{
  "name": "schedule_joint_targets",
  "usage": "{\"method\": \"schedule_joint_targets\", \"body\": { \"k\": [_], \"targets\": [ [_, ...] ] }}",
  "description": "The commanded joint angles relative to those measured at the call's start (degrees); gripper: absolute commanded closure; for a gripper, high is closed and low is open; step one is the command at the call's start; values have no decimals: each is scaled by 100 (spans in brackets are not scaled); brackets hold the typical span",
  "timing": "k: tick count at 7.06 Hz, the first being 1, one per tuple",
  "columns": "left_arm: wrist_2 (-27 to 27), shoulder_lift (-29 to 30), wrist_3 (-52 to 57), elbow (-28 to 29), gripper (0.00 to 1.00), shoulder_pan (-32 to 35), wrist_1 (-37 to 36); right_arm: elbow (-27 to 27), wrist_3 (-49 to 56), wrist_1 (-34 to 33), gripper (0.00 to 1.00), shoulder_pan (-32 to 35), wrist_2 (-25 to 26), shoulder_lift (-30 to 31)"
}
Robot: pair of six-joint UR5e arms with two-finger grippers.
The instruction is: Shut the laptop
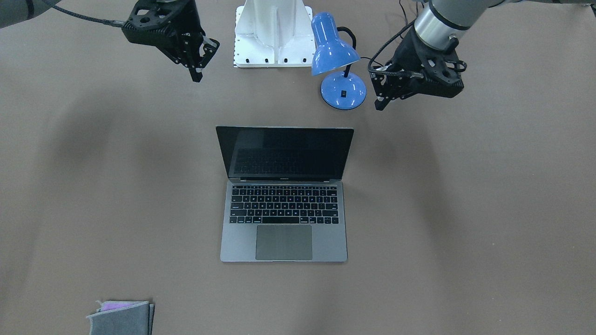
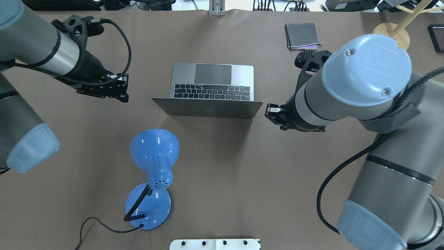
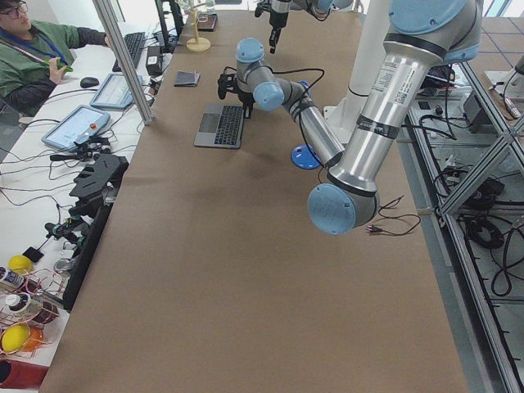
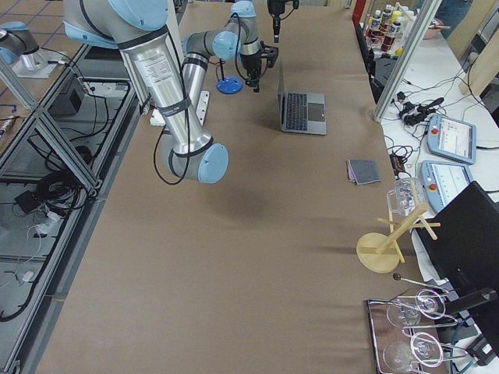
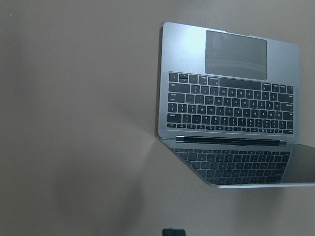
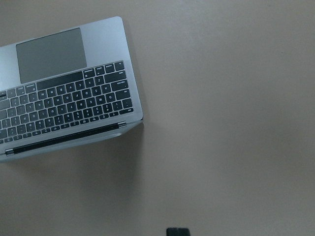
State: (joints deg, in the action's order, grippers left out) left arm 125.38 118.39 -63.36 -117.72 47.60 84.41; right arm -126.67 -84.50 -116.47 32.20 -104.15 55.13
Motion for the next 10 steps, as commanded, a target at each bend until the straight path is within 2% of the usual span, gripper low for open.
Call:
{"method": "schedule_joint_targets", "body": {
  "k": [1,3,7,8,10],
  "targets": [
    [-119,342,-158,21,100,-241,-487,248,-469,-8,100,-240,44,-230],
    [-180,412,-272,56,100,-443,-487,737,-541,1,100,-381,281,-614],
    [-531,790,-431,539,100,-743,-478,1187,-436,54,100,-355,308,-879],
    [-575,843,-431,618,100,-752,-469,1258,-392,149,100,-268,360,-968],
    [-655,878,-405,697,100,-752,-451,1887,-304,823,100,-66,361,-1039]
  ]
}}
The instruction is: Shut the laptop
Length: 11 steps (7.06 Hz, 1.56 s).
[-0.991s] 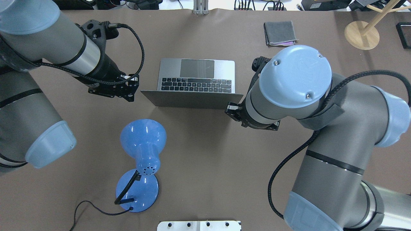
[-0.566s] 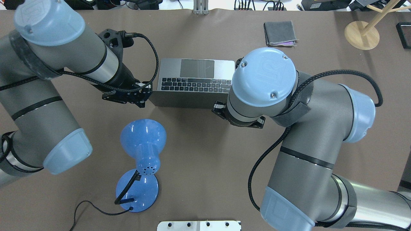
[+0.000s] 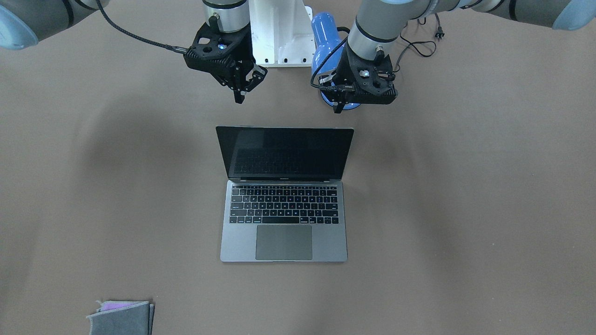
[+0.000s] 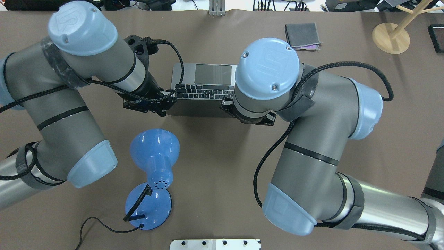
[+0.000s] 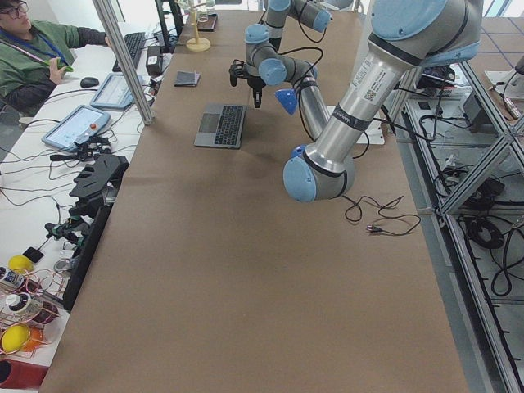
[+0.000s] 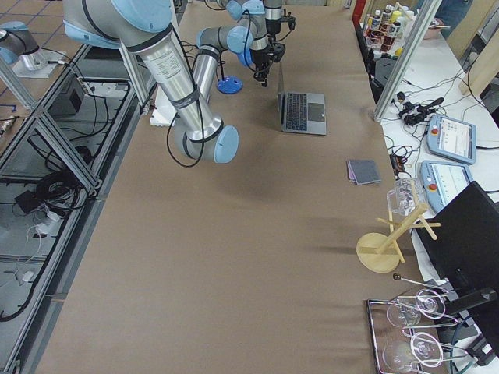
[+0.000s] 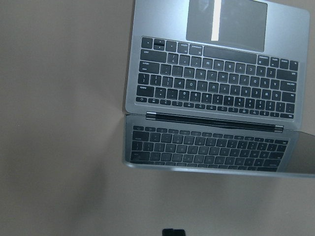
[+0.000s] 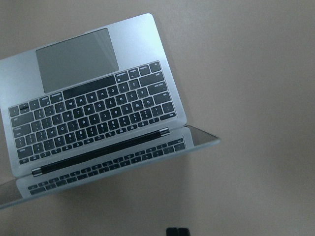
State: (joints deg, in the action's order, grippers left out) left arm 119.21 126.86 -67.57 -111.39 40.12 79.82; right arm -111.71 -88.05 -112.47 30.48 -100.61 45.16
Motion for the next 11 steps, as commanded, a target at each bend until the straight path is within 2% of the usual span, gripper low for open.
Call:
{"method": "schedule_joint_targets", "body": {
  "k": [1,5,8,11],
  "targets": [
    [-38,144,16,204,100,-4,7,631,68,646,100,168,-2,-51],
    [-134,390,69,565,100,-4,42,835,375,656,100,256,-55,-86],
    [-178,426,532,759,100,5,77,1089,578,779,100,493,-73,-148],
    [-249,672,578,1477,100,153,621,1432,639,1113,100,573,-99,-156]
  ]
}}
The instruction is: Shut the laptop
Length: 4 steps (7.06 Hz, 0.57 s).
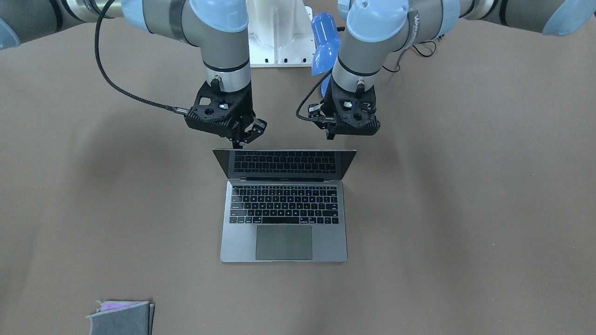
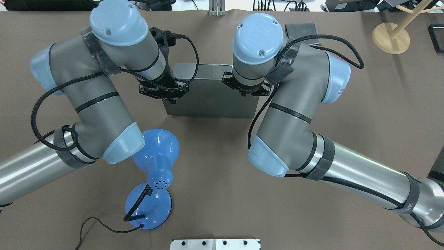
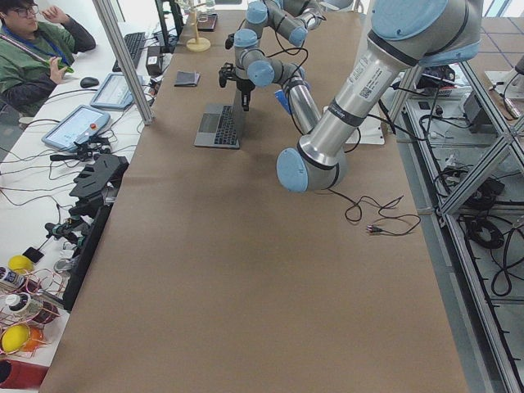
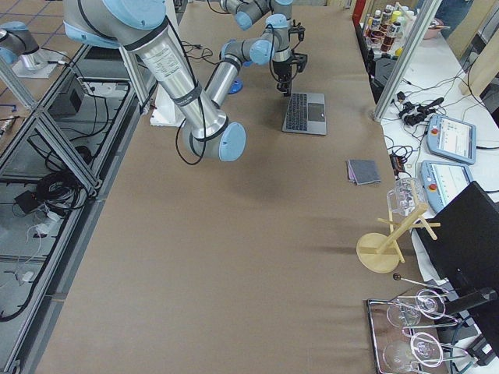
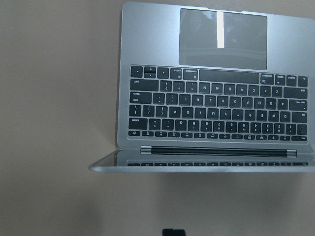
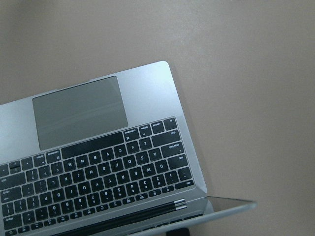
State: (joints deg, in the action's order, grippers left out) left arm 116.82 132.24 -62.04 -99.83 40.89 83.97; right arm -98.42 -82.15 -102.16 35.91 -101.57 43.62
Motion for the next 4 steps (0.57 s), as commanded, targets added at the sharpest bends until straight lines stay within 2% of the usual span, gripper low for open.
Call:
{"method": "schedule_joint_targets", "body": {
  "k": [1,4],
  "targets": [
    [-10,179,112,429,100,129,251,191,67,160,100,47,-3,-20],
    [-1,381,341,946,100,358,504,744,128,423,100,170,-91,-292]
  ]
}}
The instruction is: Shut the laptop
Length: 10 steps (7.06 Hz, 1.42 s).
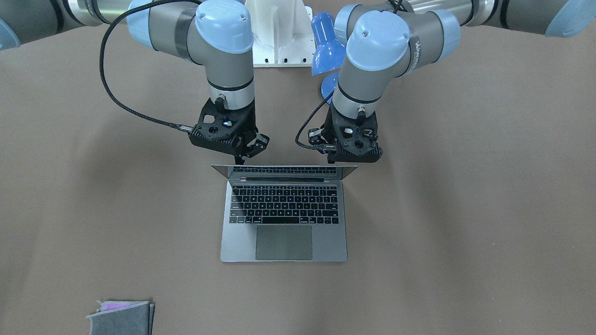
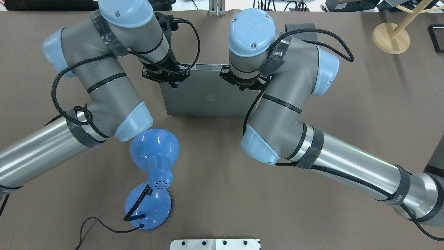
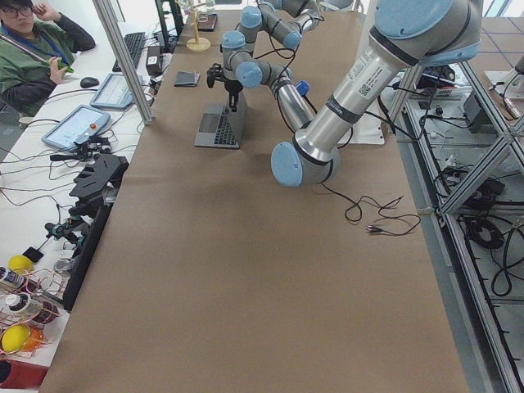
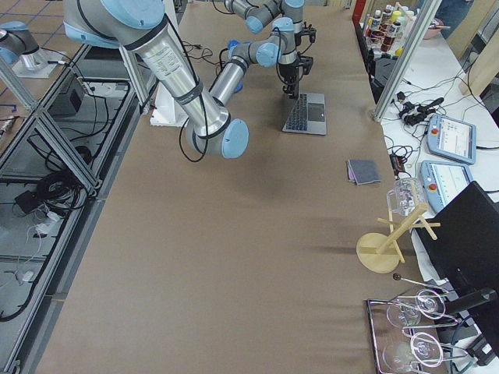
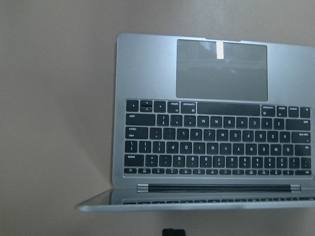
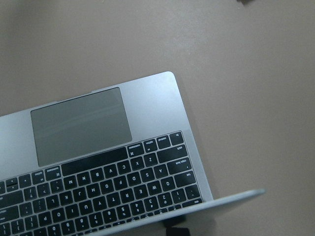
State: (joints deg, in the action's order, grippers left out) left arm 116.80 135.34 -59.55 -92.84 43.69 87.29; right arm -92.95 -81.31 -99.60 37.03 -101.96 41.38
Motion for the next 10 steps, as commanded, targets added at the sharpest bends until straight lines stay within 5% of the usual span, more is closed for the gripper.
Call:
{"method": "schedule_joint_targets", "body": {
  "k": [1,9,10],
  "targets": [
    [-8,107,110,466,100,113,374,390,54,360,100,119,-70,-78],
    [-244,441,216,1750,100,184,1184,2114,343,1153,100,383,-236,-772],
    [-332,493,216,1961,100,184,1333,2454,344,1632,100,419,-237,-781]
  ]
}}
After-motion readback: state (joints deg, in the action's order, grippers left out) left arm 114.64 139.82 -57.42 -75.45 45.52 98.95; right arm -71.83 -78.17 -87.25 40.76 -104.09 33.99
